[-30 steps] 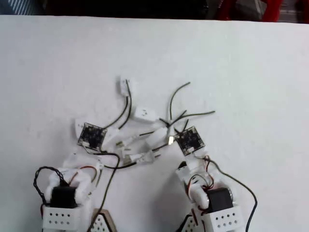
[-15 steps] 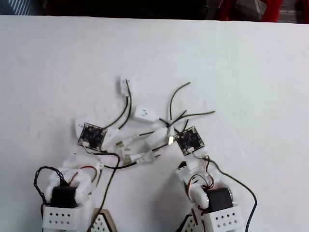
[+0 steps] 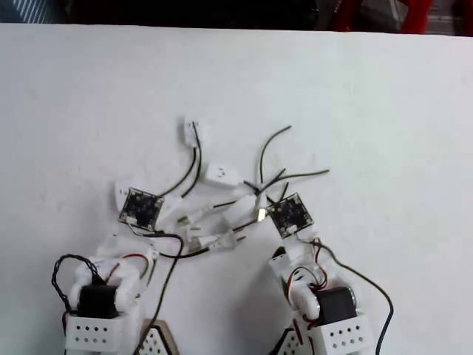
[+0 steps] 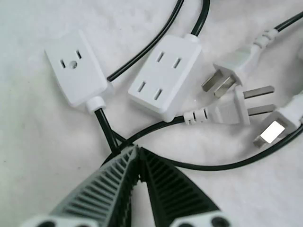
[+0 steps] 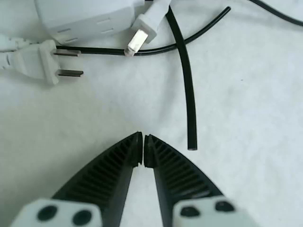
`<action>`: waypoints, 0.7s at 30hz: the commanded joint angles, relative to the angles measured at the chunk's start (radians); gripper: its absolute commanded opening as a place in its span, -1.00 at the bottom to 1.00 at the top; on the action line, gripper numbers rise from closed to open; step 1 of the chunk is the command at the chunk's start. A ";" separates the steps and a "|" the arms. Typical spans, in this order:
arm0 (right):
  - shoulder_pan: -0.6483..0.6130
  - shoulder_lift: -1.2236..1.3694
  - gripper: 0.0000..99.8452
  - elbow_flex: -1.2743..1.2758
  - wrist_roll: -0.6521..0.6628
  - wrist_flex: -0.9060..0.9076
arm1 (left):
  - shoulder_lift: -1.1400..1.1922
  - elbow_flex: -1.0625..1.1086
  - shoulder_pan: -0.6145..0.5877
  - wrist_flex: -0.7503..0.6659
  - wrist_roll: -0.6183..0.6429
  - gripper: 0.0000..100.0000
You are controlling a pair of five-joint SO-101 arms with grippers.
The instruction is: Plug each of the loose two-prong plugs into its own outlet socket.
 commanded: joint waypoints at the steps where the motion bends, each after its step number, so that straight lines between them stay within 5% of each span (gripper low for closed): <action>1: -0.005 -0.008 -0.96 0.011 0.006 0.008 | -0.008 -0.003 -0.007 0.003 -0.005 -0.95; 21: -0.005 -0.010 -0.96 0.011 0.006 0.012 | -0.008 -0.209 -0.008 -0.026 -0.011 -0.95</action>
